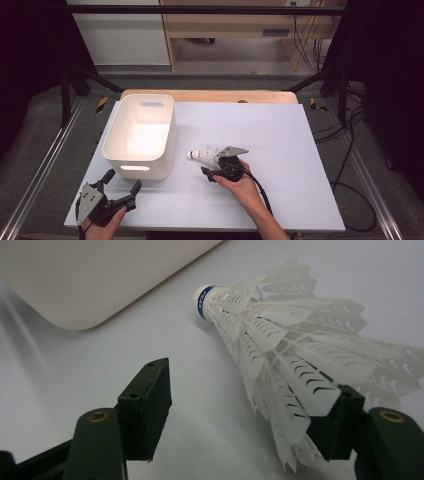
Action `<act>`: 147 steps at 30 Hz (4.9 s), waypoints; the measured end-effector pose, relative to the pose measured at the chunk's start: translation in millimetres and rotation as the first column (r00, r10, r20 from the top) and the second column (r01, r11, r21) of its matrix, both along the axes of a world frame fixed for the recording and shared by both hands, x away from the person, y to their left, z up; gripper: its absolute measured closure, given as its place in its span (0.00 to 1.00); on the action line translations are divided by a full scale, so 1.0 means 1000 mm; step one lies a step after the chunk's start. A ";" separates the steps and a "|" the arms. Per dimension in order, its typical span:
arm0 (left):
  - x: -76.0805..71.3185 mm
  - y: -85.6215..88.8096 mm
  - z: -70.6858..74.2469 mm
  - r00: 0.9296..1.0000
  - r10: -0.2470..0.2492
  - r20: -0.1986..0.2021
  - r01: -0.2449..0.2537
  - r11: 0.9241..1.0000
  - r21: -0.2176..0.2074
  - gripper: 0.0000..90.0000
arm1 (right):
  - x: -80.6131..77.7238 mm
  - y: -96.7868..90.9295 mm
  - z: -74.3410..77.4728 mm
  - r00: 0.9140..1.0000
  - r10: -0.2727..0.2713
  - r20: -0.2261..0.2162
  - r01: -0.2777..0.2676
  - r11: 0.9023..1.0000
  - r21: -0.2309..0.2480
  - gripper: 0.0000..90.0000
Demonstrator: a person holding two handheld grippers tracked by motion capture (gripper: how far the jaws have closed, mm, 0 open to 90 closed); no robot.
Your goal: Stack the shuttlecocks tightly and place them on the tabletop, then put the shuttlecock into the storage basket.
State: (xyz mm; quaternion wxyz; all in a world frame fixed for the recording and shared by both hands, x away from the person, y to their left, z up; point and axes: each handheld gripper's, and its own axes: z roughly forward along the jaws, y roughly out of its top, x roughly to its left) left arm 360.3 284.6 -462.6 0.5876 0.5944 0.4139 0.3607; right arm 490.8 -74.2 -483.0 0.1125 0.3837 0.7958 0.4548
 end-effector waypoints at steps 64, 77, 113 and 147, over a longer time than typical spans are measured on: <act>-0.001 0.001 0.002 1.000 -0.004 0.015 0.005 1.000 -0.009 0.05 | 0.011 0.018 0.001 0.997 -0.060 0.043 0.061 0.998 -0.019 0.99; -0.001 0.001 0.002 1.000 -0.006 0.015 0.006 1.000 0.003 0.05 | -0.001 0.011 0.018 0.998 -0.006 0.069 0.006 1.000 0.002 0.99; -0.001 -0.001 0.002 1.000 -0.012 0.017 0.011 1.000 0.012 0.05 | 0.032 0.028 0.169 0.969 0.063 0.239 -0.051 0.997 -0.058 0.99; -0.001 0.001 0.004 0.999 -0.015 0.037 0.015 1.000 0.004 0.04 | 0.074 0.100 0.182 0.966 0.153 0.207 -0.146 0.988 -0.047 0.99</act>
